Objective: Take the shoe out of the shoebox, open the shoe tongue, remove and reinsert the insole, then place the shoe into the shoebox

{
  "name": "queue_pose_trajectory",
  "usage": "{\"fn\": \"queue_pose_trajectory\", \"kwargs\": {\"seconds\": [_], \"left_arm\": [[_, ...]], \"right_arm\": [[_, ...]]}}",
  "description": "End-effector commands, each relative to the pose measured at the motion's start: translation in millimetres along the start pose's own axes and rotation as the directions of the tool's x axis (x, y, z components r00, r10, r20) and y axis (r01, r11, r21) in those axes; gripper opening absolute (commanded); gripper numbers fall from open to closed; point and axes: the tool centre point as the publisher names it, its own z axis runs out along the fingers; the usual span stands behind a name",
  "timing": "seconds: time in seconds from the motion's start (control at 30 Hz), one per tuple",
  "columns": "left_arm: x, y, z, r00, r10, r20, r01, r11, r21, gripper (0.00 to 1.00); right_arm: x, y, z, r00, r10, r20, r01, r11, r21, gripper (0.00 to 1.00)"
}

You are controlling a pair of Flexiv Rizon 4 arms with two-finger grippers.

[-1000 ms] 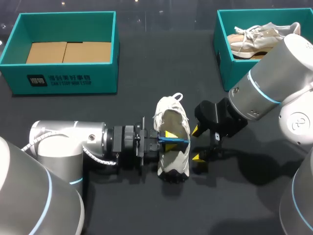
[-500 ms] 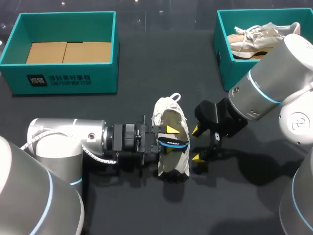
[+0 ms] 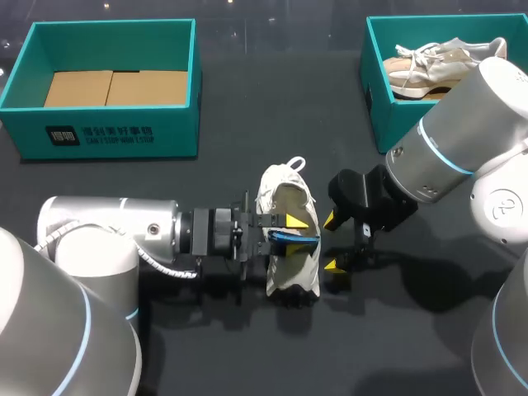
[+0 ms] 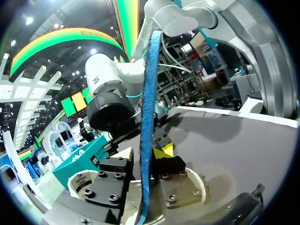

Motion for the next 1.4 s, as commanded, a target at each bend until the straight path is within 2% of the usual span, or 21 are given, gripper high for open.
{"fn": "queue_pose_trajectory", "kwargs": {"seconds": [0.03, 0.3, 0.93, 1.13, 1.17, 1.27, 1.4], "left_arm": [[4.5, -1.3, -4.7, 1.0, 0.016, 0.008, -0.016, 1.0, -0.005, 0.0], [6.7, 18.0, -8.4, 0.998, 0.064, 0.018, -0.065, 0.995, 0.07, 0.0], [-0.1, 52.0, 0.1, 0.994, 0.107, 0.02, -0.107, 0.994, 0.011, 0.0], [0.2, 43.4, -2.2, 0.995, 0.098, 0.022, -0.098, 0.995, 0.017, 0.0], [-0.4, 41.5, -2.8, 0.995, 0.097, 0.023, -0.098, 0.995, 0.018, 0.02], [-2.3, 35.0, -4.9, 0.995, 0.094, 0.033, -0.095, 0.995, 0.024, 0.22], [-1.3, 25.0, -6.3, 0.994, 0.105, 0.036, -0.106, 0.994, 0.033, 0.31]], "right_arm": [[0.9, 0.4, 0.8, 1.0, 0.001, 0.002, -0.001, 1.0, 0.002, 1.0], [0.9, 0.4, 0.8, 1.0, 0.001, 0.002, -0.001, 1.0, 0.002, 1.0], [0.9, 0.4, 0.8, 1.0, 0.001, 0.002, -0.001, 1.0, 0.002, 1.0], [0.9, 0.4, 0.8, 1.0, 0.001, 0.002, -0.001, 1.0, 0.002, 1.0], [0.9, 0.4, 0.8, 1.0, 0.001, 0.002, -0.001, 1.0, 0.002, 1.0], [0.9, 0.4, 0.8, 1.0, 0.001, 0.002, -0.001, 1.0, 0.002, 1.0], [0.9, 0.4, 0.8, 1.0, 0.001, 0.002, -0.001, 1.0, 0.002, 1.0]]}}
